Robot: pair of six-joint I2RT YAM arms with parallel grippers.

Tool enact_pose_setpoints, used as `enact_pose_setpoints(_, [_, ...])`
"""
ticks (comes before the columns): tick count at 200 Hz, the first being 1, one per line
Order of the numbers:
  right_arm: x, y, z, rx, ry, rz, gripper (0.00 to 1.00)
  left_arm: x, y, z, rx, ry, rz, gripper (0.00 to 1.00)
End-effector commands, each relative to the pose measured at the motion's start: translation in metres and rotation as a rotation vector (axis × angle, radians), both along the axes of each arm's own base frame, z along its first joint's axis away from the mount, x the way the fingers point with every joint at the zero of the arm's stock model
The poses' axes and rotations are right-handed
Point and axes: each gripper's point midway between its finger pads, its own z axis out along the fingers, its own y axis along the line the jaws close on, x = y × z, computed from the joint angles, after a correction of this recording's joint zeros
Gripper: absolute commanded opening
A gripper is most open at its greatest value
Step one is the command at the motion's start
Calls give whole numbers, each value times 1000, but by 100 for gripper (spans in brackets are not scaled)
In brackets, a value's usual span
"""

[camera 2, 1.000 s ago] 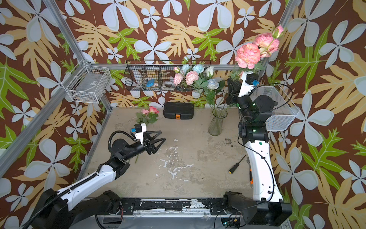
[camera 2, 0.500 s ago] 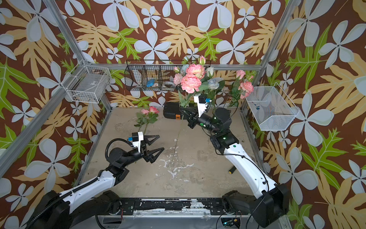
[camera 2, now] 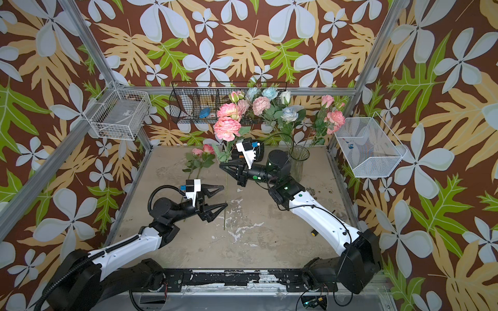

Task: Pick out pink flowers from the vase
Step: Place the flower at the center of the board.

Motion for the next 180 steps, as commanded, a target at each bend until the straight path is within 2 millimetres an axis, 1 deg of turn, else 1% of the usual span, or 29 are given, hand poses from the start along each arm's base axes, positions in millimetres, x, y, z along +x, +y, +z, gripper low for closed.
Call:
enact_pose_setpoints(1, [-10, 6, 13, 17, -67, 33, 0, -10, -6, 9, -12, -49, -52, 81])
enact_pose_setpoints(23, [-14, 7, 13, 16, -67, 49, 0, 1, -8, 5, 4, -17, -17, 69])
enact_pose_setpoints(34, [-15, 8, 10, 11, -58, 62, 0, 3, -8, 4, 6, -13, -13, 65])
enact_pose_setpoints(44, [-16, 8, 8, 8, -57, 67, 0, 3, -8, 4, 5, -15, -17, 58])
enact_pose_setpoints(50, [-18, 8, 8, 8, -60, 69, 0, 2, -9, 5, 3, -19, -18, 56])
enact_pose_setpoints(61, [-19, 8, 4, 6, -61, 72, 0, 3, -9, 6, 2, -20, -20, 49])
enact_pose_setpoints(73, [-18, 8, 0, 1, -62, 69, 0, 2, -10, 8, -1, -23, -30, 38])
enact_pose_setpoints(85, [-16, 8, -4, -3, -59, 61, 0, 2, -11, 9, -6, -21, -36, 29])
enact_pose_setpoints(93, [-14, 9, -6, -7, -59, 55, 0, 2, -12, 9, -6, -18, -40, 20])
enact_pose_setpoints(104, [-12, 10, -7, -8, -57, 52, 0, 3, -12, 9, -9, -15, -44, 16])
enact_pose_setpoints(113, [-10, 11, -9, -11, -53, 48, 0, 2, -13, 8, -9, -14, -50, 10])
enact_pose_setpoints(124, [-7, 12, -11, -12, -47, 39, 0, 2, -13, 8, -10, -10, -53, 7])
enact_pose_setpoints(131, [-7, 12, -11, -7, -44, 38, 0, 2, -13, 8, -12, -10, -53, 2])
enact_pose_setpoints(139, [-6, 12, -12, -2, -42, 41, 0, 1, -12, 8, -14, -12, -55, 0])
enact_pose_setpoints(162, [-4, 14, -13, 1, -36, 41, 1, 2, -12, 9, -18, -10, -52, 0])
enact_pose_setpoints(171, [-3, 14, -13, 1, -40, 40, 5, 3, -12, 8, -16, -5, -47, 0])
enact_pose_setpoints(180, [-3, 14, -12, 1, -40, 36, 12, 3, -12, 8, -15, -6, -43, 0])
